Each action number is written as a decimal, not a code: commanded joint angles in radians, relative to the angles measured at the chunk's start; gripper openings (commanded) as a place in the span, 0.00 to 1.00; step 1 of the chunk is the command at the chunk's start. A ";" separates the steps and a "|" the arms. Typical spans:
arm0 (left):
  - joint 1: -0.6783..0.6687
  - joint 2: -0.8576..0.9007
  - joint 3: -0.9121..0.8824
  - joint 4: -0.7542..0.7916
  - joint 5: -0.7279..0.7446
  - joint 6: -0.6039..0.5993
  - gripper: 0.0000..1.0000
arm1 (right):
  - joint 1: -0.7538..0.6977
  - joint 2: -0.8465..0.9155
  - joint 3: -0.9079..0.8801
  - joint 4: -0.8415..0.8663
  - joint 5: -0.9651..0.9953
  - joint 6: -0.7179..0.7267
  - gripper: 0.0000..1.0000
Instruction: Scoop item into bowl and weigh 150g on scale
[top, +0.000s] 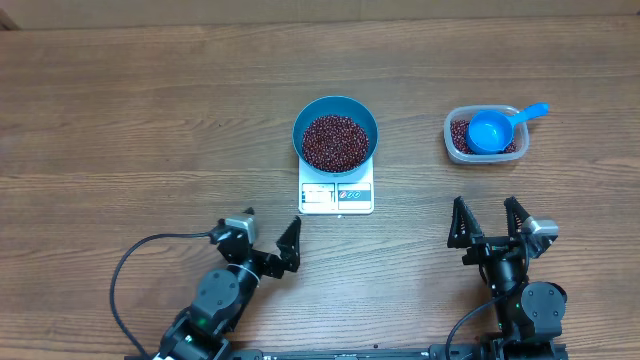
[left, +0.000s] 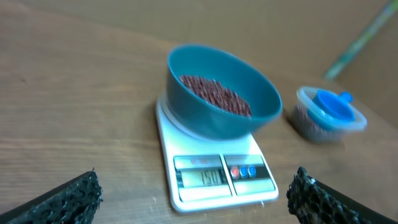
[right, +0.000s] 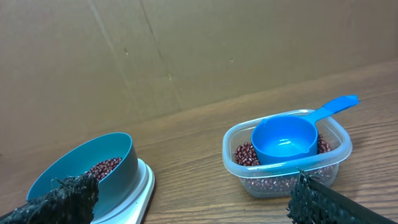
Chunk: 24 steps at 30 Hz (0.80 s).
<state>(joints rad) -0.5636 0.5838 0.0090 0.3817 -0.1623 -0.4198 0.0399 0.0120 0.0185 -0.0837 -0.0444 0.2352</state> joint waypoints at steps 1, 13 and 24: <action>0.062 -0.083 -0.004 -0.028 -0.031 0.049 1.00 | 0.004 -0.009 -0.011 0.003 0.007 0.001 1.00; 0.290 -0.523 -0.004 -0.444 -0.021 0.280 0.99 | 0.004 -0.009 -0.011 0.003 0.007 0.000 1.00; 0.401 -0.579 -0.004 -0.444 -0.021 0.345 0.99 | 0.004 -0.009 -0.011 0.003 0.007 0.001 1.00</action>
<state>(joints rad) -0.1738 0.0158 0.0082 -0.0605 -0.1841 -0.1150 0.0399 0.0109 0.0185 -0.0834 -0.0444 0.2348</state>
